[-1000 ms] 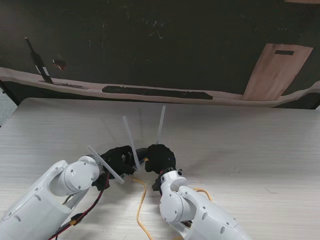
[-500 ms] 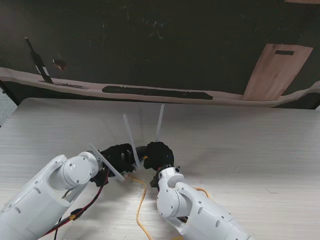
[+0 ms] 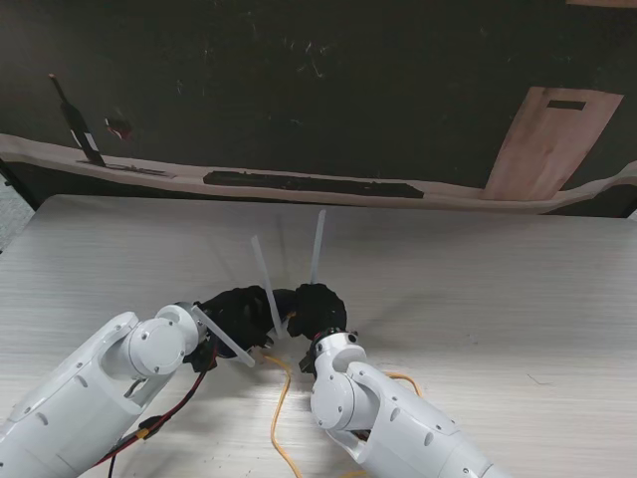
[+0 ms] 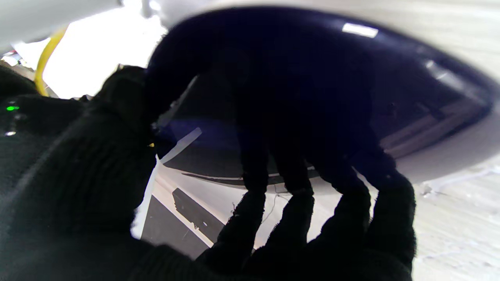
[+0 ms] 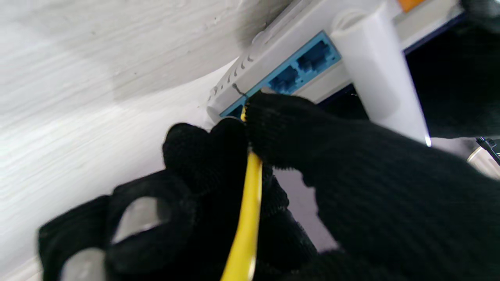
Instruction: Untangle the Ethernet cable and plug it into the router
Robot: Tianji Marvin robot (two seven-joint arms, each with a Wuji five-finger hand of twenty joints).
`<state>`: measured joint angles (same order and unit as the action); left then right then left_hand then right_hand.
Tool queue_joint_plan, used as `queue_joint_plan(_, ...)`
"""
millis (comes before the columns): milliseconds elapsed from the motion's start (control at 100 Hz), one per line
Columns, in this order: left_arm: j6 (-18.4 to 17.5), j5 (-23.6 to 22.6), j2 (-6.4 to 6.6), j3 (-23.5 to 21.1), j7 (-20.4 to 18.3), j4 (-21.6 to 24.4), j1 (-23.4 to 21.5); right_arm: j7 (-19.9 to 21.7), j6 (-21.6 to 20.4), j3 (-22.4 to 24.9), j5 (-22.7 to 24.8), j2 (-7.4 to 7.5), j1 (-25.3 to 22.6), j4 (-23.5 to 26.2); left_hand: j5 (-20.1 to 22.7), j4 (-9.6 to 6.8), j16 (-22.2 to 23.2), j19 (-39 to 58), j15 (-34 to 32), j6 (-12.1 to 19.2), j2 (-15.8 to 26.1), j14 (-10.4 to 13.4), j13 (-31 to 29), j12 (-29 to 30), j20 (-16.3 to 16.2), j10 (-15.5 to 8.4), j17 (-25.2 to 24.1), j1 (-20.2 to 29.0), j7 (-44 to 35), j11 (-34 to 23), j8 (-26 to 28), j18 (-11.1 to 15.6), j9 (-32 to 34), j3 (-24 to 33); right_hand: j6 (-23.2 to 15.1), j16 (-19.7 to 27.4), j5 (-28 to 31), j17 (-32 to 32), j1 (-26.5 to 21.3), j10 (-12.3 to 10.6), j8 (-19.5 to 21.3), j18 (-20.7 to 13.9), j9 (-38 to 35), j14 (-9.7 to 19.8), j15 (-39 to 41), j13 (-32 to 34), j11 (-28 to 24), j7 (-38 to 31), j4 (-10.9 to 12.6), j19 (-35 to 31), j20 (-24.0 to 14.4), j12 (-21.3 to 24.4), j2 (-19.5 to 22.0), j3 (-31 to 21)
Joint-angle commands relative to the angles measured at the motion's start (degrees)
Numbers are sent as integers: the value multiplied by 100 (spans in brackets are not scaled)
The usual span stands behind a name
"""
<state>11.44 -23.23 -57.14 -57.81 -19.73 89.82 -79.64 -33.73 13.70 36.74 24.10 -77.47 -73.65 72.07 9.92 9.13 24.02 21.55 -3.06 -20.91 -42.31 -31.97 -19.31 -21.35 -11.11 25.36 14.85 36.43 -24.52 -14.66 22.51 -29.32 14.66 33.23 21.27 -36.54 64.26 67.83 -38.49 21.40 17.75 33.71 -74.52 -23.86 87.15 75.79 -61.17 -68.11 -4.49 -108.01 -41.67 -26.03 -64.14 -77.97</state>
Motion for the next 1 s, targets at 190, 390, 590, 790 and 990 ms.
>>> queue_joint_plan(190, 178, -266, -233, 418, -188, -274, -698, 157, -187, -94, -54, -197, -65, 16, 1684, -774, 645, 4589, -3741, 1026, 4, 1273, -2664, -622, 122, -1313, 1981, 2608, -2322, -2602, 613, 1059, 2327, 4372, -420, -343, 96, 19, -764, 1058, -24, -1818, -614, 641, 434, -148, -443, 272, 167, -1118, -42, -234, 446, -809)
queue_joint_plan(390, 147, -473, -206, 409, -229, -152, -675, 155, -198, -81, -86, -202, -74, 52, 1649, -911, 587, 4532, -3757, 1024, 14, 1237, -2612, -649, 280, -1270, 2134, 2521, -2447, -2644, 688, 1010, 2264, 4633, -383, -351, 97, 20, -779, 1069, -38, -1819, -629, 628, 443, -151, -426, 285, 173, -1124, -58, -238, 438, -809)
queue_joint_plan(590, -135, -493, -165, 446, -381, -99, -614, 127, -249, -120, -181, -260, -45, -10, 1648, -975, 530, 4438, -3807, 1136, 5, 1321, -2578, -667, 277, -1359, 2127, 2495, -2630, -2679, 784, 1155, 2251, 4773, -354, -353, 89, 19, -804, 1098, -50, -1807, -618, 608, 438, -152, -412, 291, 170, -1124, -68, -250, 474, -793)
queue_joint_plan(790, -317, -452, -161, 513, -391, -135, -570, 57, -289, -261, -313, -405, 64, -246, 1640, -839, 556, 4456, -3852, 1227, -107, 1414, -2601, -695, 273, -1454, 2139, 2546, -2743, -2741, 846, 1309, 2273, 4794, -391, -321, 28, 14, -836, 1148, -64, -1796, -508, 571, 354, -156, -382, 323, 133, -1096, -72, -273, 598, -673)
queue_joint_plan(990, -273, -531, -191, 500, -230, -138, -625, 68, -289, -242, -273, -370, 28, -240, 1661, -743, 621, 4532, -3870, 1223, -122, 1380, -2635, -708, 259, -1450, 2121, 2586, -2777, -2772, 867, 1243, 2302, 4735, -473, -195, -108, -22, -684, 936, -108, -1602, -384, 475, 115, -158, -258, 442, 49, -817, -1, -298, 859, -435)
